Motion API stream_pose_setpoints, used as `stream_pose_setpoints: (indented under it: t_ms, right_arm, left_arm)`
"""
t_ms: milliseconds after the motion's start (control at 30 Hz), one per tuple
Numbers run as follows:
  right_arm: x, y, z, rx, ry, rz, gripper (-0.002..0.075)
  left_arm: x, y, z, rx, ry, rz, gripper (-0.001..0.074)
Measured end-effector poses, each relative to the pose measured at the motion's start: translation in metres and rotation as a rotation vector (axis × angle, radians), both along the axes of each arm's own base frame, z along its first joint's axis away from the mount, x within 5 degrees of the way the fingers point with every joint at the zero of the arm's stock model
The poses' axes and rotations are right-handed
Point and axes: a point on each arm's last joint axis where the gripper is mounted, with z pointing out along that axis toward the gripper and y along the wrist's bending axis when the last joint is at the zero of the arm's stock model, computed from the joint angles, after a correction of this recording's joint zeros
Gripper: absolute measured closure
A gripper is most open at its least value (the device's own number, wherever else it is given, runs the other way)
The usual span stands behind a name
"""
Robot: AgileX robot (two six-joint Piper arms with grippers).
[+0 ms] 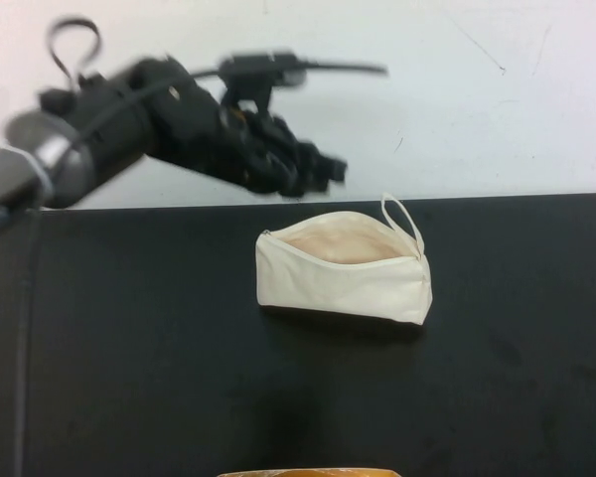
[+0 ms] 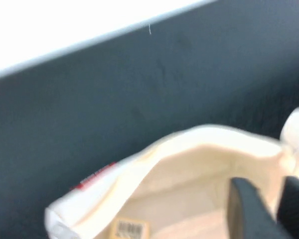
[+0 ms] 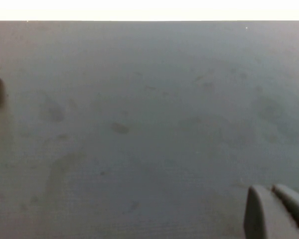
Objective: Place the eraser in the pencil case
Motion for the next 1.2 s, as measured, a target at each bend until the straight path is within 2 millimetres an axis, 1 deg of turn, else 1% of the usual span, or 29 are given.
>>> stream_pose_setpoints:
  t_ms: [33,100,233,300,400,433,533,600,633,700,733,833,900,1000,1033,1133,1200]
  right_arm:
    - [0.0,0.0,0.0,0.0,0.0,0.0,0.0727]
    - [0.0,0.0,0.0,0.0,0.0,0.0,0.0727]
    - [0.0,0.0,0.0,0.0,0.0,0.0,0.0727]
    - [0.0,0.0,0.0,0.0,0.0,0.0,0.0727]
    - [0.0,0.0,0.0,0.0,0.0,0.0,0.0727]
    - [0.0,0.0,0.0,0.0,0.0,0.0,0.0727]
    - [0.0,0.0,0.0,0.0,0.0,0.0,0.0727]
    - [0.0,0.0,0.0,0.0,0.0,0.0,0.0727]
    - [0.0,0.0,0.0,0.0,0.0,0.0,0.0727]
    - [0.0,0.0,0.0,0.0,0.0,0.0,0.0727]
    - [0.0,0.0,0.0,0.0,0.0,0.0,0.0727]
    - [0.0,0.0,0.0,0.0,0.0,0.0,0.0727]
    - [0.0,0.0,0.0,0.0,0.0,0.0,0.0727]
    - [0.0,0.0,0.0,0.0,0.0,0.0,0.0727]
    - [0.0,0.0,0.0,0.0,0.0,0.0,0.0727]
    - [0.0,0.0,0.0,0.0,0.0,0.0,0.0727]
    - [0.0,0.0,0.0,0.0,0.0,0.0,0.0727]
  left_arm:
    - [-0.001,0.003,0.009,-0.004,-0.021,0.019,0.065]
    - [-0.009,0.012,0.033,0.01,-0.091,0.06,0.0699]
    - [-0.034,0.038,0.088,0.111,-0.266,0.141,0.0727]
    - [-0.053,0.056,0.117,0.173,-0.34,0.208,0.073]
    - [-0.085,0.082,0.152,0.239,-0.425,0.303,0.0734]
    - [-0.095,0.089,0.159,0.251,-0.449,0.323,0.0734]
    - [-0.139,0.113,0.178,0.268,-0.529,0.382,0.0734]
    - [-0.17,0.129,0.18,0.256,-0.555,0.422,0.0735]
    - [-0.183,0.135,0.18,0.249,-0.562,0.439,0.0735]
    - [-0.216,0.151,0.176,0.25,-0.59,0.467,0.0735]
    - [-0.228,0.157,0.17,0.257,-0.596,0.472,0.0735]
    - [-0.275,0.179,0.157,0.254,-0.657,0.5,0.0735]
    - [-0.304,0.193,0.145,0.25,-0.7,0.516,0.0735]
    - [-0.342,0.209,0.125,0.218,-0.757,0.538,0.0735]
    - [-0.351,0.212,0.118,0.206,-0.769,0.543,0.0735]
    - [-0.387,0.227,0.1,0.115,-0.815,0.588,0.0735]
    - [-0.402,0.236,0.087,0.079,-0.785,0.632,0.0735]
